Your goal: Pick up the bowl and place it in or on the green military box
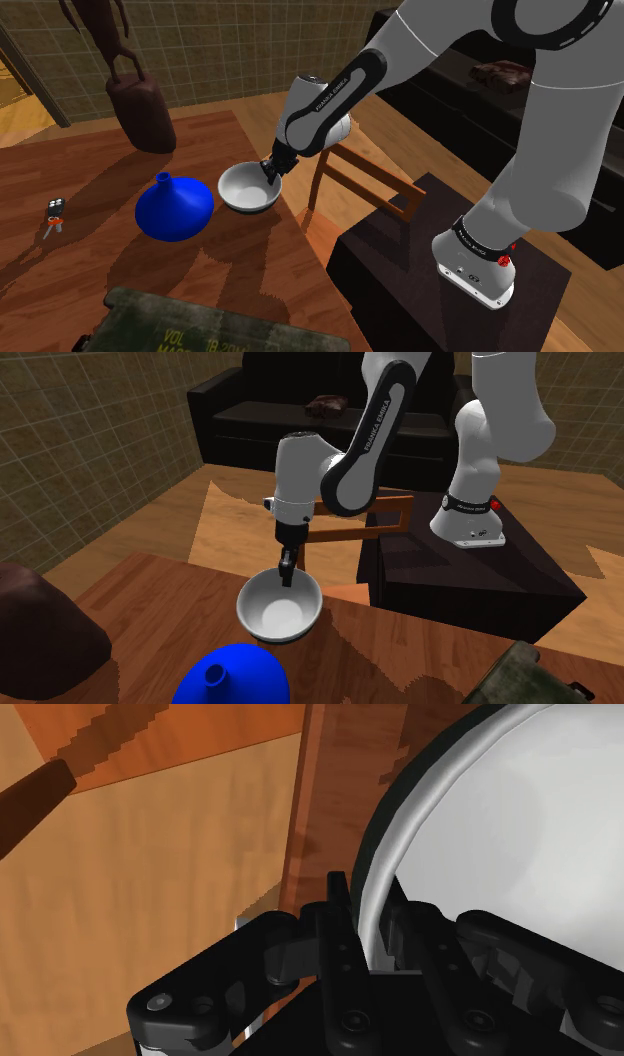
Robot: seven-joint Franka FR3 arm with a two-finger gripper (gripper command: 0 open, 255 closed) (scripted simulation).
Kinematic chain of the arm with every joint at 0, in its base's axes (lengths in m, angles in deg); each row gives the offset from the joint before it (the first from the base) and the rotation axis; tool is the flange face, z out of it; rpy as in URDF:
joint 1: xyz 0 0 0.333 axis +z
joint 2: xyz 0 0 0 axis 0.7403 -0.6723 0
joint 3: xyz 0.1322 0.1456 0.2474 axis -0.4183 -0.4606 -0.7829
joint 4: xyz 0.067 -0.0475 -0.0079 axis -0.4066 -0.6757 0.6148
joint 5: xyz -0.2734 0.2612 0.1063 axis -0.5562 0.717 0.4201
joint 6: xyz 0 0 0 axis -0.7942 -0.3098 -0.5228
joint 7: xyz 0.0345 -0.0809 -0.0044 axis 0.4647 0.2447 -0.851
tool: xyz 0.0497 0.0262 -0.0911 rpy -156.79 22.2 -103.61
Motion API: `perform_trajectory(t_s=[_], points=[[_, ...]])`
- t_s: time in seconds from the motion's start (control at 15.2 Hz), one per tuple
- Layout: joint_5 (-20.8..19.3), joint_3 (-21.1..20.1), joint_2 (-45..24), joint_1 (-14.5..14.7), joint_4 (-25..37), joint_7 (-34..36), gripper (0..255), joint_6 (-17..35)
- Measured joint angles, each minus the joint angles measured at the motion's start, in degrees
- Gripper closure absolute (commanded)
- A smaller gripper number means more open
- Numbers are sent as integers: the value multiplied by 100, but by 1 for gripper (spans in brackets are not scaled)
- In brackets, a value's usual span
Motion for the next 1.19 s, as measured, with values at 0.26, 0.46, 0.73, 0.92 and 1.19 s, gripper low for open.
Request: perform_trajectory(t_s=[0.26, 0.46, 0.73, 0.92, 1.19], points=[[-9, 6, 224, 0, -39, 48, 255, -189], [-31, 21, 418, 1, -31, 101, 255, -387], [-36, 22, 719, -8, -77, 159, 255, -638], [-62, 32, 900, -3, -50, 223, 255, -842], [-80, 38, 1150, -10, -38, 286, 255, -1100]])
